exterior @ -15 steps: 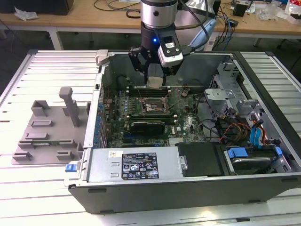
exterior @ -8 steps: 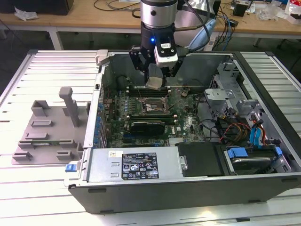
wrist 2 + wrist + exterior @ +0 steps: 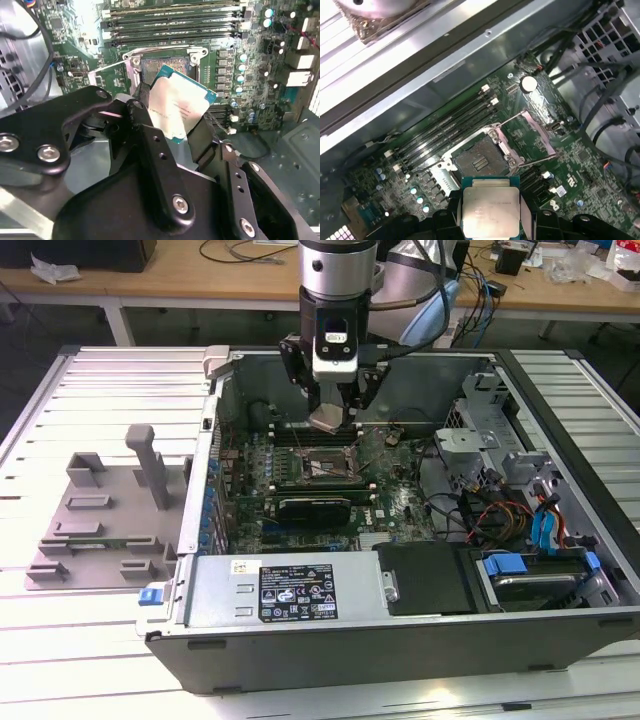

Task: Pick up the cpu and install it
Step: 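Place the cpu into insertion slot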

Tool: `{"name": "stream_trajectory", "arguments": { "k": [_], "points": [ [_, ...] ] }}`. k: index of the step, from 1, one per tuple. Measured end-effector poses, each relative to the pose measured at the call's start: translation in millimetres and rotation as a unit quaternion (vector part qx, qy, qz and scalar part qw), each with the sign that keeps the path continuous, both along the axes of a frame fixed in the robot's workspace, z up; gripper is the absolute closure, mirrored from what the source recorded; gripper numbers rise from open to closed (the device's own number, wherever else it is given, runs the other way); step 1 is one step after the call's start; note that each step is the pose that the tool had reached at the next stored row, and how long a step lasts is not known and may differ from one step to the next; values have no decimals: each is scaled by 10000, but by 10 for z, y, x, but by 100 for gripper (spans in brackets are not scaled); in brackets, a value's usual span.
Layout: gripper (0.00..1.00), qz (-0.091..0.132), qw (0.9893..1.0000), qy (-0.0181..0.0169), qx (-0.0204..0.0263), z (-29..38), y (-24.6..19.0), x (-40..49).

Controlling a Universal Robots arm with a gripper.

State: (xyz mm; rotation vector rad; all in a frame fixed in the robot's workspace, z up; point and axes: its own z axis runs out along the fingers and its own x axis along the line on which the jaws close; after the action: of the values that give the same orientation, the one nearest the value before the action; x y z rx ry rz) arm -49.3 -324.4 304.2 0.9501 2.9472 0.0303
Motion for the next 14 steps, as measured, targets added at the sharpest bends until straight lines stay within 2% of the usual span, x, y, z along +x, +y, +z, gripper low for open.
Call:
{"name": "stream_trajectory", "arguments": {
  "k": [4,8,11,13,14],
  "points": [
    [45,-388,9992,0,-3,-1,0,0],
    [45,-622,9981,0,-4,-2,0,0],
    [45,-969,9953,0,-5,-2,0,0],
    [45,-1211,9926,0,-5,-3,0,0],
    [45,-1366,9906,0,-5,-4,0,1]
  ]
}}
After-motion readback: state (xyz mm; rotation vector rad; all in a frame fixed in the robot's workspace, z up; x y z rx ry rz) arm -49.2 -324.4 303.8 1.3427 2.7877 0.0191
